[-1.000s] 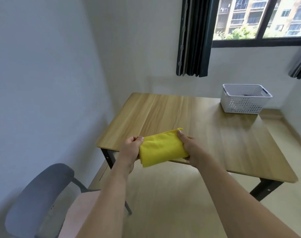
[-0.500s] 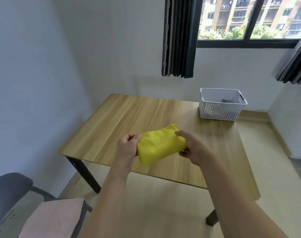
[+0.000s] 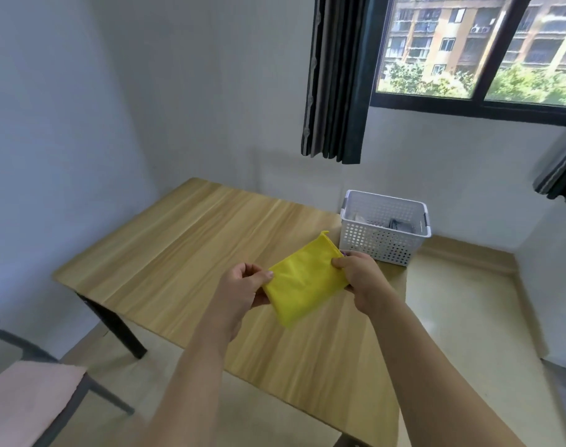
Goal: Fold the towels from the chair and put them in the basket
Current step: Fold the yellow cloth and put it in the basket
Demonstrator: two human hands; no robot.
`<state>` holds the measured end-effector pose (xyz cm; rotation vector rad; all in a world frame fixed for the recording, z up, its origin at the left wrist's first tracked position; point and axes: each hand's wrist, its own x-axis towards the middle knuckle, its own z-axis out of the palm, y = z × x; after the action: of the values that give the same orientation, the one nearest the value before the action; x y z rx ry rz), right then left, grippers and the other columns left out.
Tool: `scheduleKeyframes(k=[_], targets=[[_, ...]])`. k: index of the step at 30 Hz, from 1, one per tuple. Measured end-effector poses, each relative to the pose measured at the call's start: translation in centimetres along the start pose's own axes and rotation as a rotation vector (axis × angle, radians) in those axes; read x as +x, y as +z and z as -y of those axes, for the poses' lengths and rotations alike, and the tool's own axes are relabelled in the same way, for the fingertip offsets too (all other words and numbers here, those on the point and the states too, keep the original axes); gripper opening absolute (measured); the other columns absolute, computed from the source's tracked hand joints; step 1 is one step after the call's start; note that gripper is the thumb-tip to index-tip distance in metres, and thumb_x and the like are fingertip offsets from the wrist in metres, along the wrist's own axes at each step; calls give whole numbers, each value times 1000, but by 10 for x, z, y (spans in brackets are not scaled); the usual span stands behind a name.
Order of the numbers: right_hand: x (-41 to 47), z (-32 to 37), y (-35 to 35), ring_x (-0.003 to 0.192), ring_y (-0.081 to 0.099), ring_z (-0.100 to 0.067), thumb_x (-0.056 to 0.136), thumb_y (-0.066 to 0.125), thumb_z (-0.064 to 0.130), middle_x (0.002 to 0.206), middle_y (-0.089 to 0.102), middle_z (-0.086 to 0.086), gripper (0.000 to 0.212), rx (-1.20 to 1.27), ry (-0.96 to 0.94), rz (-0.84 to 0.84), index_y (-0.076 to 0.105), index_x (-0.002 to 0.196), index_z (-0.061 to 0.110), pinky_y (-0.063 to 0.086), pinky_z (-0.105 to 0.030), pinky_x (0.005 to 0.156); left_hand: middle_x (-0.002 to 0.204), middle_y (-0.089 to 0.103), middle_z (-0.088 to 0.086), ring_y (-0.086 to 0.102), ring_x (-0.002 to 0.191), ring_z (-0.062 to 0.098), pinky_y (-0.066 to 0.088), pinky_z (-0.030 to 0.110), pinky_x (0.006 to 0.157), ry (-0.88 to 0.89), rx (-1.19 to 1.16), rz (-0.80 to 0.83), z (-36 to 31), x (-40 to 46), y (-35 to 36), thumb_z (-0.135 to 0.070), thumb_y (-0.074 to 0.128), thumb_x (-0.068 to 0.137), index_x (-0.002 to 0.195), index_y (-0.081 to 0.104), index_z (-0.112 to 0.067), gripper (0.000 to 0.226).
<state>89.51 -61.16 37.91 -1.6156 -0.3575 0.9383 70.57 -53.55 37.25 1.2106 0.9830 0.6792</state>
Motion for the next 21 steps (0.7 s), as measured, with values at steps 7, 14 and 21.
scheduleKeyframes(k=[7, 14, 21], targets=[[44, -2, -62, 82, 57, -21, 89, 50, -1, 91, 64, -9, 20, -38, -16, 62, 64, 94, 11, 44, -29, 68, 94, 70, 14, 67, 77, 22, 56, 33, 66, -35, 97, 94, 14, 32, 69, -10, 67, 87, 99, 64, -4, 14], [136, 46, -143, 70, 58, -17, 85, 49, -6, 80, 64, -8, 26, -196, -71, 143, 65, 102, 6, 48, -25, 61, 90, 69, 10, 64, 80, 23, 57, 39, 76, -49, 227, 84, 9, 78, 175, -12, 68, 87, 100, 66, -1, 17], [219, 111, -194, 94, 57, -24, 85, 50, -7, 100, 61, -8, 33, -386, -175, 285, 65, 107, 13, 51, -31, 78, 78, 60, 0, 51, 71, 16, 42, 30, 67, 3, 340, -43, -1, 130, 253, -20, 68, 88, 88, 67, -10, 10]])
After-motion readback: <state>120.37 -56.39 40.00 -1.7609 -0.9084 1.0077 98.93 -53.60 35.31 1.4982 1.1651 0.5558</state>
